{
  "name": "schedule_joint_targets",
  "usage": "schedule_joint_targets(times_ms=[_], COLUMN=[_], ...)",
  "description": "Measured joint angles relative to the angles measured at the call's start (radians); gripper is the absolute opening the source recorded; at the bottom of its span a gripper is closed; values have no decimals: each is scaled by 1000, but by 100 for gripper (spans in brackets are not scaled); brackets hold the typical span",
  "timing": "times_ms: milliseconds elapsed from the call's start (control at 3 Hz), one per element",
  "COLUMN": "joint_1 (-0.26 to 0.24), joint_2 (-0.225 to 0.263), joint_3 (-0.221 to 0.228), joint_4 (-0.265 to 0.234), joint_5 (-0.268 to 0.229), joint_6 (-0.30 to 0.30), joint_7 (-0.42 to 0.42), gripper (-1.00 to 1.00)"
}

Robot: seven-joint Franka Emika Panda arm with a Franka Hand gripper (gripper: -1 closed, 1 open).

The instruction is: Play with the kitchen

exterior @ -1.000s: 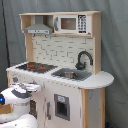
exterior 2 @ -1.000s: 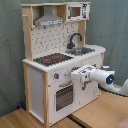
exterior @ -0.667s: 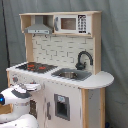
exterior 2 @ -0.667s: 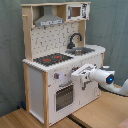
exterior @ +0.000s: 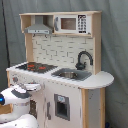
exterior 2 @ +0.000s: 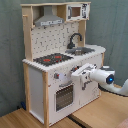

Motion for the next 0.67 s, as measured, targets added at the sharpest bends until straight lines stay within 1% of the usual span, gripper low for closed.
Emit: schedule_joint_targets(times_ms=[333,667], joint_1=[2,3], joint_2=[2,14], joint_3=[0,0], joint_4=[0,0], joint_5=[31,33], joint_6=[-9,-27], joint_7=[115,214], gripper=[100,100])
